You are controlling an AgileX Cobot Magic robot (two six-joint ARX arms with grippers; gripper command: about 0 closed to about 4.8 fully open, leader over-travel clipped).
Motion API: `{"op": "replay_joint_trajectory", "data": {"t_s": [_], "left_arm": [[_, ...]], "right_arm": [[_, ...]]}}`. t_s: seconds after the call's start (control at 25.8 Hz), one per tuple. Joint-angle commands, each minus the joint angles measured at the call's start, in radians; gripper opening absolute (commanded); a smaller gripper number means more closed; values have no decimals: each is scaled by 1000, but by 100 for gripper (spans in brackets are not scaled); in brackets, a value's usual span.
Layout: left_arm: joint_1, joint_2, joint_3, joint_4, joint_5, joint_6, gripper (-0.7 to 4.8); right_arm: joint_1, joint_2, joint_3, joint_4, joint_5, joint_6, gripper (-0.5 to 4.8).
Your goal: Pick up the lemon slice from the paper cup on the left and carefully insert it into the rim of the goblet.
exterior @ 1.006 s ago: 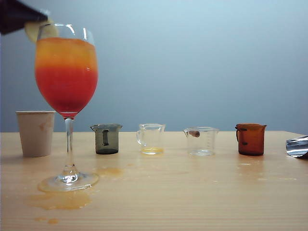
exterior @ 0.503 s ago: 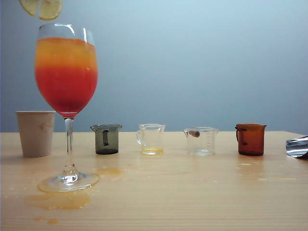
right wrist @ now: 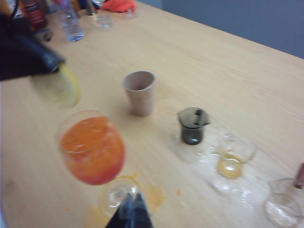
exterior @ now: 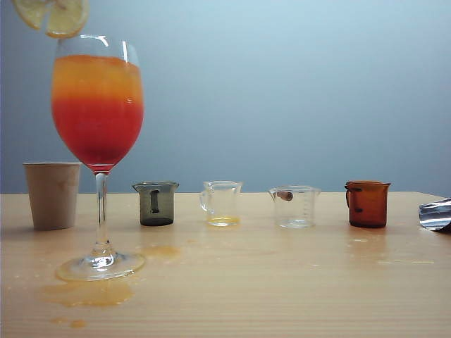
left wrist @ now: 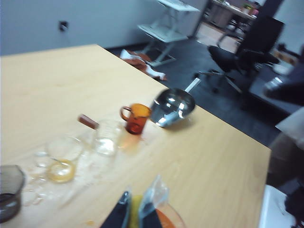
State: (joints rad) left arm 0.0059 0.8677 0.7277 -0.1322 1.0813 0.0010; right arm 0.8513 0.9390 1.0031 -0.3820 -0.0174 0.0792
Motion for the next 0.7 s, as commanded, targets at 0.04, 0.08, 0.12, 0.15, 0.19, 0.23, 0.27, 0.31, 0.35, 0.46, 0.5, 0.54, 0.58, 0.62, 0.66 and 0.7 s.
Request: {"op": "replay_joint_trajectory", "data": {"t_s": [0.04,0.08,0.12,0.15,0.19,0.23,0.27,0.31,0.35,0.46,0.5,0.54,0.58,0.62,0.66,0.7], "left_arm": [[-39,-2,-1,24,-2,3,-5],[-62,-3,-1,31,-10,3,-5],[-69,-2,-1,32,-16,3,-5],[-71,-2,-1,32,-20,3,-5],[-71,-2,-1,35,-23,3,-5],[-71,-2,-1,38,-23,4,-5],[-71,-2,-1,43,-23,3,-5],[-71,-2,-1,44,-23,3,-5],[-71,-2,-1,43,-23,3,-5],[-71,-2,-1,43,-23,3,-5],[-71,-2,-1,41,-23,4,-5],[-71,-2,-1,36,-23,12,-5],[-71,-1,-1,37,-23,15,-5],[-71,0,-1,37,-24,16,-5],[-71,0,-1,37,-24,20,-5],[-71,3,-1,37,-24,28,-5]], "right_arm": [[4,4,8,20,4,3,-5],[4,6,8,21,4,3,-5],[3,6,8,20,4,3,-5],[4,6,8,20,4,3,-5],[4,6,8,20,4,3,-5],[4,6,8,20,4,3,-5],[4,7,8,20,4,3,-5],[4,8,8,20,4,3,-5],[4,8,8,20,4,3,-5],[4,8,8,21,4,3,-5],[4,8,8,21,4,3,-5],[4,8,8,21,4,3,-5],[4,8,8,21,4,3,-5],[4,8,8,21,4,3,-5],[4,8,8,21,4,3,-5],[4,8,8,21,4,3,-5]]}}
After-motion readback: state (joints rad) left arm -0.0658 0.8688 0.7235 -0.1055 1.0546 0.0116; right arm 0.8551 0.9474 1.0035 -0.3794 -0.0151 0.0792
